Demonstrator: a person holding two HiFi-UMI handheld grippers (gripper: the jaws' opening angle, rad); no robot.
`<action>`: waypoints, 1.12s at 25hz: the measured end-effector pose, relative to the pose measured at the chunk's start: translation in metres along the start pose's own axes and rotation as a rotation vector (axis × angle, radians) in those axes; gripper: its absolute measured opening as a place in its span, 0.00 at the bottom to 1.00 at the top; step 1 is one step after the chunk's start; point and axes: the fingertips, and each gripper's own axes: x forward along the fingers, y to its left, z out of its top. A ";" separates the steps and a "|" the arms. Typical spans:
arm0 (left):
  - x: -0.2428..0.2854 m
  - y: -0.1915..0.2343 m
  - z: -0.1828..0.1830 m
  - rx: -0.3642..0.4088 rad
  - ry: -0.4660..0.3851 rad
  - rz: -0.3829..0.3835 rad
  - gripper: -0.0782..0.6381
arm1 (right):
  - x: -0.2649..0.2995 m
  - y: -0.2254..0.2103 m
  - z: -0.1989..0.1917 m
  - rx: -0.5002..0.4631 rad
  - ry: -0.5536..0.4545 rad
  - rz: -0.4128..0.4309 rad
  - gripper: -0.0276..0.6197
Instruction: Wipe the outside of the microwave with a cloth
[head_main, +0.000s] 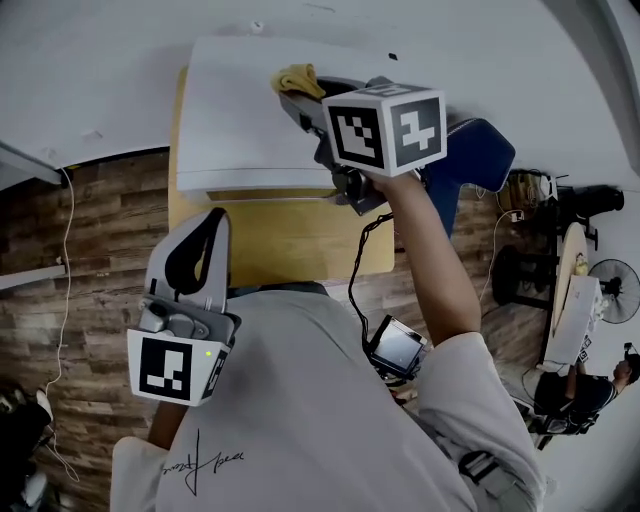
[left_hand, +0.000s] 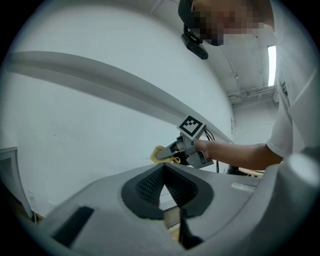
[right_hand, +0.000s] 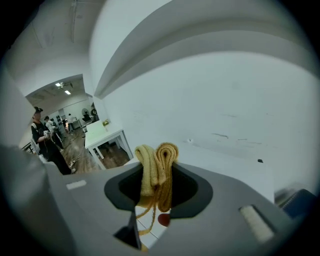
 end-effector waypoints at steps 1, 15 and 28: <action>0.004 -0.003 0.000 0.000 0.001 -0.009 0.10 | -0.006 -0.010 -0.004 0.005 0.005 -0.019 0.23; 0.049 -0.037 -0.005 0.010 0.034 -0.116 0.11 | -0.082 -0.153 -0.078 0.097 0.092 -0.347 0.24; 0.060 -0.035 -0.013 0.001 0.059 -0.117 0.11 | -0.090 -0.195 -0.129 0.032 0.208 -0.553 0.24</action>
